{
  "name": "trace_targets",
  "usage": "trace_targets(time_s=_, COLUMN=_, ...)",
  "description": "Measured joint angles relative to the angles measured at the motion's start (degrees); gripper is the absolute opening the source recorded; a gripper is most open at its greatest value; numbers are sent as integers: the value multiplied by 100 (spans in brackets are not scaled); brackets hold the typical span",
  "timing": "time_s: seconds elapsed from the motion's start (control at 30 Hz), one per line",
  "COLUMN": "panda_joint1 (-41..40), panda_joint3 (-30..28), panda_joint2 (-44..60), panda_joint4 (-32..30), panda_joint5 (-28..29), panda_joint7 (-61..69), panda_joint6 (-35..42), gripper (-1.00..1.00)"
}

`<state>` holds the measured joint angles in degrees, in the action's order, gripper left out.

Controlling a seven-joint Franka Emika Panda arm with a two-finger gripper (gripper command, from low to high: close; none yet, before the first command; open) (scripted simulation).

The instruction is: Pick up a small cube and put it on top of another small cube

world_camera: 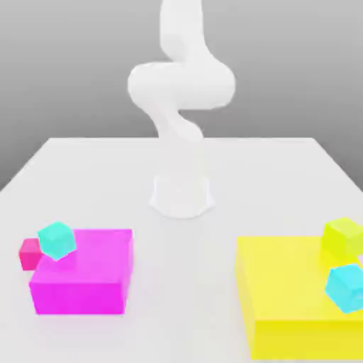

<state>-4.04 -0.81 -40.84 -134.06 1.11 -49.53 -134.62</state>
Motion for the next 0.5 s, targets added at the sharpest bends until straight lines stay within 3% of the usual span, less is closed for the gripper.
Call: trace_targets(time_s=0.5, panda_joint1=-2129, panda_joint3=-1028, panda_joint2=2996, panda_joint4=-1368, panda_joint5=340, panda_joint7=-1979, panda_joint6=-1703, gripper=0)
